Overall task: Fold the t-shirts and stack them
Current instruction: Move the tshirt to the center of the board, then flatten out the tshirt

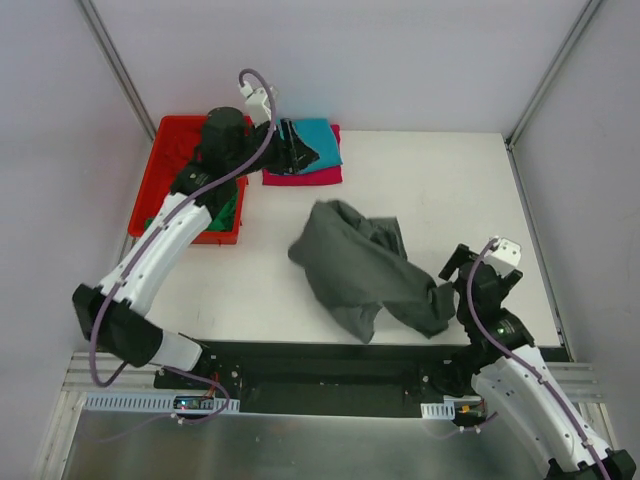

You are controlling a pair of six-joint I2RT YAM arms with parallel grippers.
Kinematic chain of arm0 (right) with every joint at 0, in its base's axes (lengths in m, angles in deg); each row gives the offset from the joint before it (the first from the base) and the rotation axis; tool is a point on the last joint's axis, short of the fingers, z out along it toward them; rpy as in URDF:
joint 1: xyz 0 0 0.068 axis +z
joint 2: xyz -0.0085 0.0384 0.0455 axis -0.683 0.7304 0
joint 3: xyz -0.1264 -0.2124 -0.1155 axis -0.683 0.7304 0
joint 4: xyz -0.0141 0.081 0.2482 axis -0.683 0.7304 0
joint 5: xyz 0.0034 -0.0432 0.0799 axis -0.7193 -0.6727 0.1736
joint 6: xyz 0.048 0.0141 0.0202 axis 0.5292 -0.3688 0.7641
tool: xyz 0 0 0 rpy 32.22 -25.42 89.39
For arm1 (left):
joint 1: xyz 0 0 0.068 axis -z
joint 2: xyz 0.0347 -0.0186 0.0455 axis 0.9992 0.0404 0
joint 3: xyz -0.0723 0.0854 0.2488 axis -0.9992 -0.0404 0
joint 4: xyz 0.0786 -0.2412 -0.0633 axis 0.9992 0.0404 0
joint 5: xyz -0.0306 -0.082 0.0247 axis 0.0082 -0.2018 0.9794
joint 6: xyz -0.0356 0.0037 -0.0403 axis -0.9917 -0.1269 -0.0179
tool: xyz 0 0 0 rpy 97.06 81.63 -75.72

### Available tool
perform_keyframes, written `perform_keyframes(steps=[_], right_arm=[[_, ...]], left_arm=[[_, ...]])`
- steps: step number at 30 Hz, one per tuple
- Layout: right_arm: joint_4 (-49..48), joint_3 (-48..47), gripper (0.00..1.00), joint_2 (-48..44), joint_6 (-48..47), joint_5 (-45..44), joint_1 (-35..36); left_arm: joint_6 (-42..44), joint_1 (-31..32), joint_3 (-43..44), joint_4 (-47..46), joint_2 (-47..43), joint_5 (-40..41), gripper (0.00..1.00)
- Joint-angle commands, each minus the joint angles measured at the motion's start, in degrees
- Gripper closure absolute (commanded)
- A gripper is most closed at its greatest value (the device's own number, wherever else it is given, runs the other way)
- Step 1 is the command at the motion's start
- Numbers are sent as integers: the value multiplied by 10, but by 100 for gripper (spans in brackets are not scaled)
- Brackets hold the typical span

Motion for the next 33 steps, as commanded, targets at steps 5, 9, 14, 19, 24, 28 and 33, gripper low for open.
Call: perform_keyframes(steps=[5, 9, 14, 19, 24, 28, 33], right_arm=[[68, -40, 4, 52, 47, -48, -2], [78, -50, 4, 75, 64, -47, -2], [92, -60, 4, 107, 94, -18, -4], [113, -54, 3, 158, 143, 124, -4], [83, -36, 2, 196, 156, 199, -4], [42, -16, 2, 245, 155, 234, -3], [51, -39, 2, 298, 132, 192, -3]], left_arm=[[-72, -98, -83, 27, 103, -19, 1], [-62, -56, -178, 27, 69, 12, 1], [-84, 7, -341, 26, 17, 45, 1], [-123, 40, -476, 20, -33, 41, 1], [-139, 80, -494, -11, -24, 64, 3], [-150, 81, -449, -15, 61, 80, 14], [-141, 81, -401, -15, 135, 90, 29]])
